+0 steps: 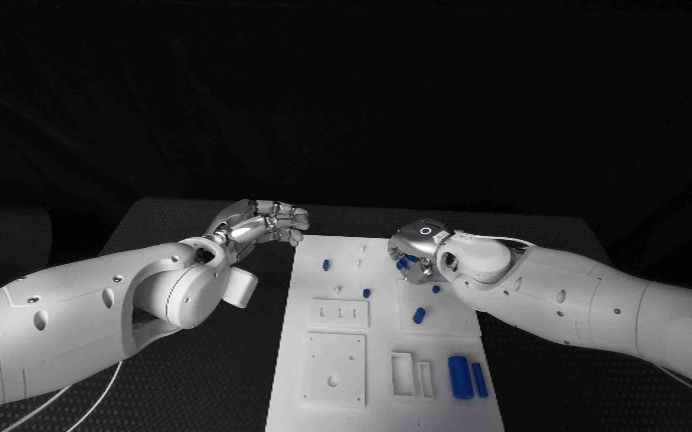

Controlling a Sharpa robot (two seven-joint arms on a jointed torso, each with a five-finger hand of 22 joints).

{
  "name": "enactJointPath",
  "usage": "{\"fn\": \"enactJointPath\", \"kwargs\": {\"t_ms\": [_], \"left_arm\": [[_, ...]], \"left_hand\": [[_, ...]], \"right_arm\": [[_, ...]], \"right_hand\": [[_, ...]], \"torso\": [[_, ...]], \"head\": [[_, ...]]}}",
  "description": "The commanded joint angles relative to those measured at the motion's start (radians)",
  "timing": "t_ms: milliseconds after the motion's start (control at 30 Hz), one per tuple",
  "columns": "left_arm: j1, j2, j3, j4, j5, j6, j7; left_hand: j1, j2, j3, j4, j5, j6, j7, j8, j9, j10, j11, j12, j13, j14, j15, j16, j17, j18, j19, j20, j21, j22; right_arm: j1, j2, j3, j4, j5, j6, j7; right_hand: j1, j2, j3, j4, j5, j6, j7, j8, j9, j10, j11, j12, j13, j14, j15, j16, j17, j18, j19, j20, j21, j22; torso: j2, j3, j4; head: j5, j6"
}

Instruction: Assemble the parts on the task board

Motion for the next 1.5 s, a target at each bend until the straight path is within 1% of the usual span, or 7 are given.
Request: {"fn": "enactJointPath", "kwargs": {"t_ms": [33,200,433,900,1033,1200,1500], "left_arm": [[0.001,0.002,0.001,0.0,-0.004,0.015,0.003],[0.001,0.003,0.001,-0.004,-0.004,0.015,0.001],[0.001,0.001,0.001,-0.005,-0.004,0.014,-0.002],[0.001,0.001,0.001,-0.007,-0.004,0.013,-0.003],[0.001,0.002,0.001,-0.006,-0.004,0.013,-0.003],[0.001,0.003,0.001,-0.006,-0.004,0.013,-0.002],[0.001,0.007,0.001,-0.008,-0.004,0.015,-0.002]], "left_hand": [[-0.007,0.0,0.003,0.006,-0.005,-0.003,0.005,-0.006,-0.001,-0.006,0.002,-0.006,-0.002,-0.004,0.0,0.001,-0.001,0.017,-0.007,0.003,0.007,0.022],[-0.007,-0.001,0.003,0.006,-0.005,-0.003,0.005,-0.007,-0.001,-0.006,0.002,-0.006,-0.002,-0.004,0.0,0.001,-0.001,0.017,-0.008,0.003,0.007,0.022],[-0.007,-0.001,0.004,0.006,-0.005,-0.004,0.006,-0.007,-0.002,-0.007,0.003,-0.007,-0.002,-0.004,0.0,0.001,-0.002,0.017,-0.008,0.003,0.008,0.022],[-0.008,-0.002,0.004,0.006,-0.005,-0.006,0.006,-0.008,-0.002,-0.009,0.004,-0.009,-0.003,-0.005,0.0,0.002,-0.002,0.018,-0.009,0.003,0.008,0.022],[-0.008,-0.002,0.004,0.006,-0.005,-0.006,0.006,-0.008,-0.002,-0.01,0.004,-0.01,-0.003,-0.005,0.0,0.002,-0.002,0.018,-0.009,0.003,0.009,0.022],[-0.01,-0.002,0.004,0.008,-0.006,-0.006,0.007,-0.009,-0.002,-0.01,0.005,-0.011,-0.003,-0.005,0.001,0.002,-0.002,0.018,-0.009,0.004,0.009,0.022],[-0.012,-0.002,0.004,0.009,-0.007,-0.006,0.007,-0.009,-0.002,-0.011,0.005,-0.011,-0.003,-0.006,0.001,0.002,-0.002,0.018,-0.01,0.004,0.01,0.022]], "right_arm": [[-0.008,-0.003,-0.005,-0.003,-0.023,0.023,-0.004],[-0.008,-0.005,-0.005,0.003,-0.036,0.011,-0.005],[-0.008,-0.008,-0.005,0.012,-0.045,-0.023,-0.007],[-0.008,-0.019,-0.003,0.059,-0.056,-0.127,-0.051],[-0.008,-0.018,0.008,0.074,-0.059,-0.145,-0.068],[-0.008,0.002,0.027,0.079,-0.077,-0.173,-0.103],[-0.008,0.049,0.034,0.049,-0.092,-0.188,-0.129]], "right_hand": [[0.005,0.013,0.011,-0.005,-0.007,0.009,0.0,0.006,0.002,0.011,-0.001,0.002,0.001,-0.006,-0.002,0.007,-0.004,0.03,0.018,-0.017,0.006,0.022],[0.023,0.024,0.03,-0.018,-0.008,0.018,-0.003,0.008,0.003,0.023,-0.004,0.004,0.003,-0.008,-0.005,0.011,-0.012,0.03,0.02,-0.017,0.015,0.023],[0.033,0.033,0.051,-0.039,-0.01,0.06,-0.014,0.026,0.014,0.079,-0.022,0.023,0.021,-0.009,-0.023,0.02,-0.03,0.03,0.028,-0.021,0.052,0.025],[0.018,0.037,0.057,-0.029,-0.021,0.096,-0.027,0.041,0.028,0.116,-0.037,0.031,0.038,-0.008,-0.038,0.037,-0.04,0.03,0.031,-0.021,0.077,0.024],[0.014,0.033,0.06,-0.025,-0.023,0.101,-0.029,0.042,0.03,0.12,-0.039,0.03,0.04,-0.009,-0.04,0.041,-0.042,0.03,0.031,-0.021,0.082,0.024],[0.011,0.026,0.062,-0.022,-0.023,0.102,-0.03,0.042,0.032,0.121,-0.04,0.028,0.041,-0.01,-0.04,0.044,-0.044,0.03,0.03,-0.022,0.086,0.023],[0.011,0.017,0.07,-0.016,-0.025,0.103,-0.031,0.04,0.033,0.123,-0.04,0.024,0.042,-0.011,-0.041,0.047,-0.047,0.03,0.028,-0.023,0.09,0.023]], "torso": [[0.005,-0.0018,-0.0029],[0.007,-0.0016,-0.0037],[0.01,-0.0024,-0.003],[0.014,-0.0045,-0.0039],[0.015,-0.0047,-0.0042],[0.016,-0.0044,-0.0044],[0.017,-0.005,-0.0015]], "head": [[0.001,0.002],[0.001,0.003],[0.001,0.006],[0.0,0.019],[0.001,0.022],[0.0,0.027],[0.0,0.032]]}}
